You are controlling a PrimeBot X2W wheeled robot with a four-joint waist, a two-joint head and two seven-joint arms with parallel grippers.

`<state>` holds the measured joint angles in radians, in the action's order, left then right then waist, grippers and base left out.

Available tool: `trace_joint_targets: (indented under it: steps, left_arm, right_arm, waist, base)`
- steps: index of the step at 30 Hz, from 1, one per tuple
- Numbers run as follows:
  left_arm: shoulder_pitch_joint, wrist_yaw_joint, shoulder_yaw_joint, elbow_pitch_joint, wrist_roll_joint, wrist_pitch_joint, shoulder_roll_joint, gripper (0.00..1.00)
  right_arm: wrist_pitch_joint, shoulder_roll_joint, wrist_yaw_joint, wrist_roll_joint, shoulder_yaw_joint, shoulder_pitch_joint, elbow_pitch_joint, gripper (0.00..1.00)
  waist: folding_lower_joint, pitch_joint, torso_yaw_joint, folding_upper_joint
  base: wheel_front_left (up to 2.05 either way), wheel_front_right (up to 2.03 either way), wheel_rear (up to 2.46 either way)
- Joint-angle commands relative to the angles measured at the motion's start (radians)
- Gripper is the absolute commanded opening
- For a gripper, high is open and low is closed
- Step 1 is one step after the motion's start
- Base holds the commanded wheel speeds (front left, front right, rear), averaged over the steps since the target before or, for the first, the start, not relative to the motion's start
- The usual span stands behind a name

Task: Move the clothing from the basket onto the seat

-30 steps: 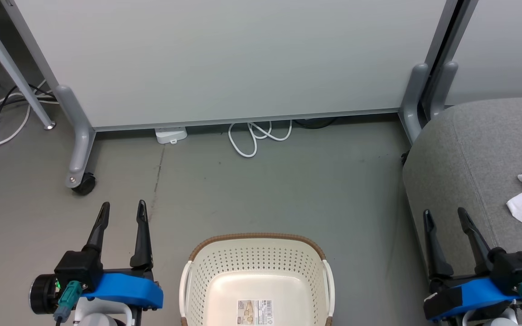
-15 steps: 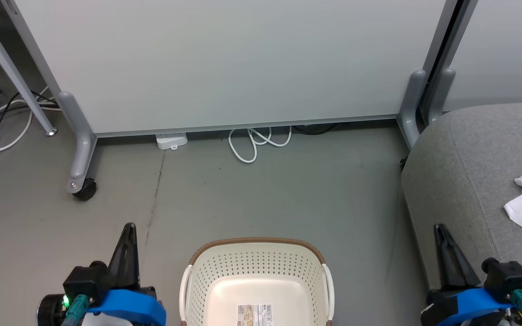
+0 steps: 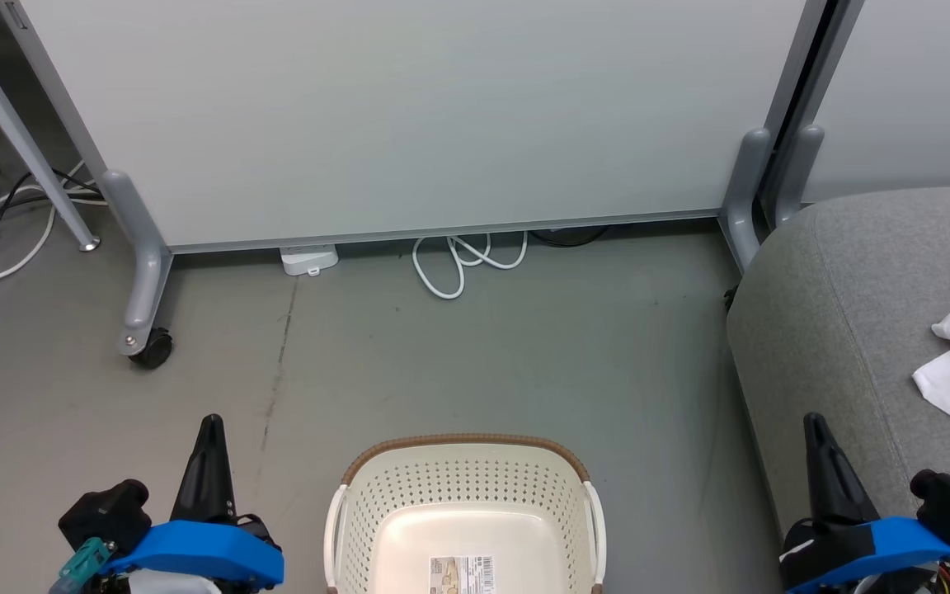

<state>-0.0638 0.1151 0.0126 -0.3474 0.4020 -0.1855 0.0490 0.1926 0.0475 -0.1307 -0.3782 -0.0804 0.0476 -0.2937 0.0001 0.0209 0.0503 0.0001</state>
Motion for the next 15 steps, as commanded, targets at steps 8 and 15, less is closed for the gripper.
trace_joint_targets:
  steps: [8,15]
  left_arm:
    - [-0.030,-0.001,0.015,0.037,0.160,0.037,0.002,0.00]
    - [-0.032,-0.004,0.024,0.050,0.270,0.064,0.002,0.00]
  right_arm:
    - [-0.039,0.003,0.000,-0.166,-0.006,0.026,0.024,0.00]
    - [-0.066,0.003,0.000,-0.278,-0.008,0.032,0.027,0.00]
  waist:
    - [0.0000,-0.002,-0.004,-0.0001]
    - [0.0000,-0.003,-0.007,-0.0001]
  base:
    - [0.00,0.00,0.00]
    - [0.00,0.00,0.00]
